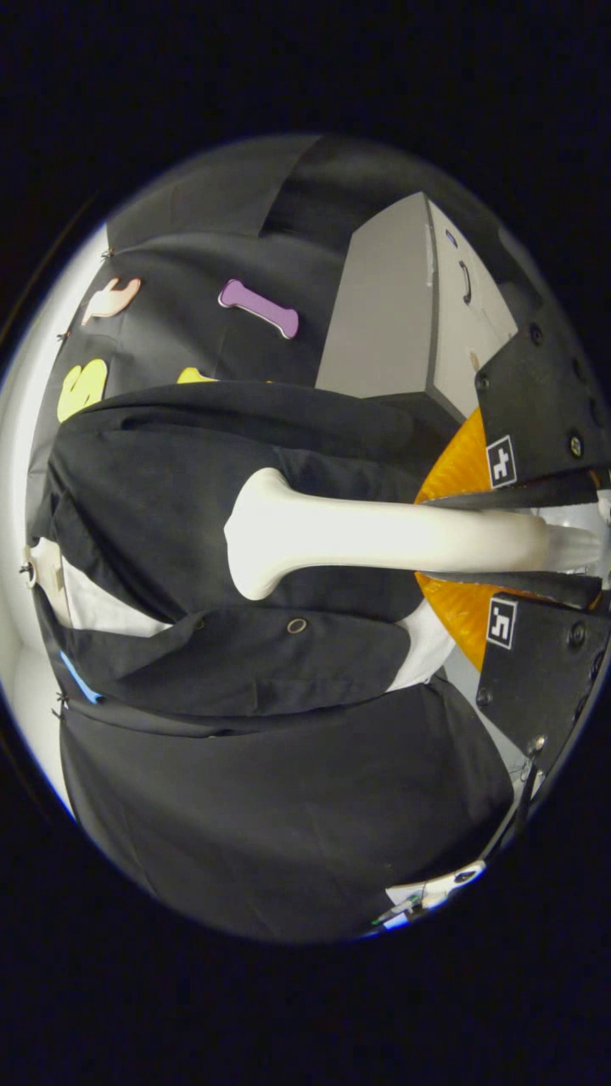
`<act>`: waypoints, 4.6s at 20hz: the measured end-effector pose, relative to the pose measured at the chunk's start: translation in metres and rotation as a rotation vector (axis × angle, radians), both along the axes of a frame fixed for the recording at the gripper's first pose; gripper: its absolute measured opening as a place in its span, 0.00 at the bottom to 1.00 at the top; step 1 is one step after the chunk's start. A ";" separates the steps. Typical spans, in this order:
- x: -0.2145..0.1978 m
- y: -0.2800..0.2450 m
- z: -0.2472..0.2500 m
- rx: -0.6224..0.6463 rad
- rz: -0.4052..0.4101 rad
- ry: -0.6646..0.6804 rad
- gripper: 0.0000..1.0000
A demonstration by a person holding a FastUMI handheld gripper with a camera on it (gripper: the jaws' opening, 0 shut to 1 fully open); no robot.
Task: Iron the clothes twice with a garment steamer, once on the left side and once on the right side.
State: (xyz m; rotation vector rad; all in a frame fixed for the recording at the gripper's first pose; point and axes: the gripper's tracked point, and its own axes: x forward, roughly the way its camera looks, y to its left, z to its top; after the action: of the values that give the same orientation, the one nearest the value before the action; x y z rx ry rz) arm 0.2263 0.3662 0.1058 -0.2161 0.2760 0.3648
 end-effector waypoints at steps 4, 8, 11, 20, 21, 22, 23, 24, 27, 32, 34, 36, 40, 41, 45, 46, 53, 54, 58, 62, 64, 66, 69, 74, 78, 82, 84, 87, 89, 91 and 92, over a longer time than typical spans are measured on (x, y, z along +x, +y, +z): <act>-0.003 -0.004 -0.020 -0.010 -0.001 0.030 0.33; -0.006 0.000 -0.044 -0.019 0.007 0.053 0.33; -0.006 0.000 -0.055 -0.031 0.008 0.080 0.33; -0.015 -0.002 -0.111 -0.039 0.010 0.191 0.33; -0.015 -0.001 -0.112 -0.037 0.010 0.197 0.33; -0.017 -0.001 -0.111 -0.029 0.012 0.199 0.33; -0.018 -0.001 -0.109 -0.021 0.014 0.193 0.33; -0.020 0.000 -0.104 -0.013 0.015 0.184 0.33; -0.030 0.003 -0.078 0.016 0.020 0.145 0.33; -0.057 0.017 -0.011 0.091 0.047 0.027 0.33; -0.070 0.028 0.019 0.108 0.071 -0.029 0.33; -0.083 0.043 0.049 0.137 0.103 -0.078 0.33; -0.102 0.078 0.103 0.168 0.160 -0.184 0.33; -0.107 0.090 0.115 0.172 0.180 -0.202 0.33; -0.119 0.132 0.154 0.192 0.241 -0.262 0.33; -0.121 0.143 0.163 0.192 0.252 -0.276 0.33; -0.096 0.205 0.192 0.170 0.286 -0.302 0.33; -0.091 0.211 0.192 0.167 0.283 -0.301 0.33; -0.068 0.233 0.194 0.138 0.280 -0.304 0.33; -0.045 0.238 0.186 0.117 0.263 -0.281 0.34; -0.038 0.235 0.176 0.105 0.258 -0.261 0.33; -0.034 0.232 0.169 0.100 0.252 -0.245 0.33; -0.033 0.227 0.160 0.083 0.253 -0.239 0.33; -0.033 0.216 0.139 0.067 0.248 -0.198 0.33; -0.035 0.207 0.122 0.059 0.241 -0.166 0.33; -0.038 0.198 0.104 0.040 0.236 -0.141 0.33; -0.038 0.193 0.094 0.032 0.231 -0.124 0.33; -0.039 0.187 0.080 0.017 0.227 -0.103 0.33; -0.040 0.183 0.070 0.013 0.228 -0.087 0.33; -0.039 0.178 0.061 0.008 0.222 -0.070 0.34; -0.039 0.176 0.057 0.005 0.219 -0.063 0.33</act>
State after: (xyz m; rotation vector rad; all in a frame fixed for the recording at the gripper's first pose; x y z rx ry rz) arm 0.1871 0.5426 0.1628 -0.2533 0.1891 0.5747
